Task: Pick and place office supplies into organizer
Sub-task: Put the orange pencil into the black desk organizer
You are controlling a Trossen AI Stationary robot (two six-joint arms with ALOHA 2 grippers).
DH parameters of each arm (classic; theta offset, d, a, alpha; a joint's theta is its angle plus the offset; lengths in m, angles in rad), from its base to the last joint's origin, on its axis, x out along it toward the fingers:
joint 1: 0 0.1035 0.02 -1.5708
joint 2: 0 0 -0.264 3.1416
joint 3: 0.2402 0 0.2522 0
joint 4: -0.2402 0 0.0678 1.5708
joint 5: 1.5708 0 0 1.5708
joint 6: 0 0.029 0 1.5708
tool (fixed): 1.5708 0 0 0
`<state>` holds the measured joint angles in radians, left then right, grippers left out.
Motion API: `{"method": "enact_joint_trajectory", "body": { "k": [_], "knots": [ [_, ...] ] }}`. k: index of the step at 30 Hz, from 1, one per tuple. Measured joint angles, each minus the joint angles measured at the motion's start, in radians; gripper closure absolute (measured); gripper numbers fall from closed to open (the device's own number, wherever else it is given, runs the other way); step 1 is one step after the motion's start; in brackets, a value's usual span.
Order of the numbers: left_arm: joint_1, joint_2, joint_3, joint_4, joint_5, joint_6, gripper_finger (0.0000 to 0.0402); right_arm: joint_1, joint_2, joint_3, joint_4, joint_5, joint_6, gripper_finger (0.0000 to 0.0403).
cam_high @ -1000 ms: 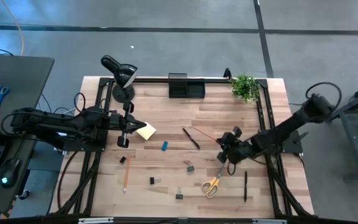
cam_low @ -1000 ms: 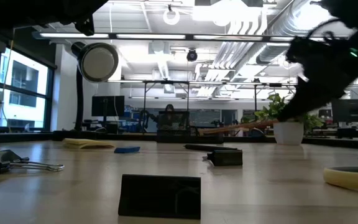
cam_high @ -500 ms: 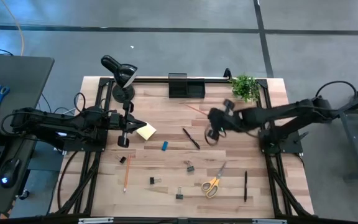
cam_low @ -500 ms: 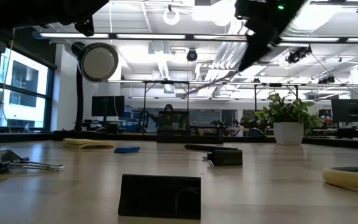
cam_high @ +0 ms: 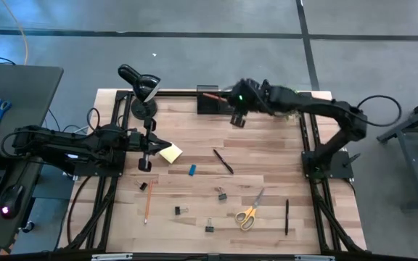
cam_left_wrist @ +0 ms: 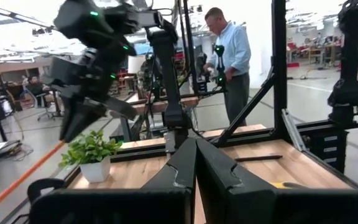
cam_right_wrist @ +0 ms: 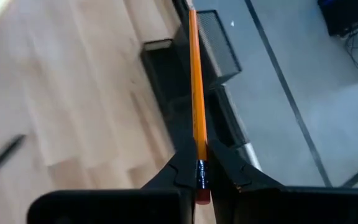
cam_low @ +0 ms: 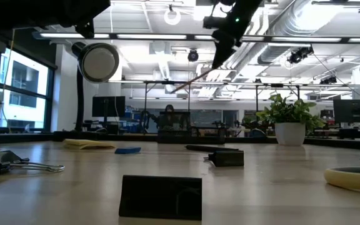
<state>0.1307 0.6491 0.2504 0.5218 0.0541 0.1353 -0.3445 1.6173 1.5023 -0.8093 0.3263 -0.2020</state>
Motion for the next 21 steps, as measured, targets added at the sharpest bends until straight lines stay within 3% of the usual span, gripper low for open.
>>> {"method": "enact_joint_trajectory", "body": {
  "k": [11,21],
  "knots": [
    [0.000,0.000,0.000,-0.005,-0.007,-0.008,0.0401,-0.135,0.203,0.247,-0.145,-0.068,-0.160,0.0392],
    [0.000,0.001,0.000,-0.014,-0.007,-0.009,0.0401,-0.208,0.229,0.284,-0.152,-0.152,-0.244,0.0392]
  ]
}}
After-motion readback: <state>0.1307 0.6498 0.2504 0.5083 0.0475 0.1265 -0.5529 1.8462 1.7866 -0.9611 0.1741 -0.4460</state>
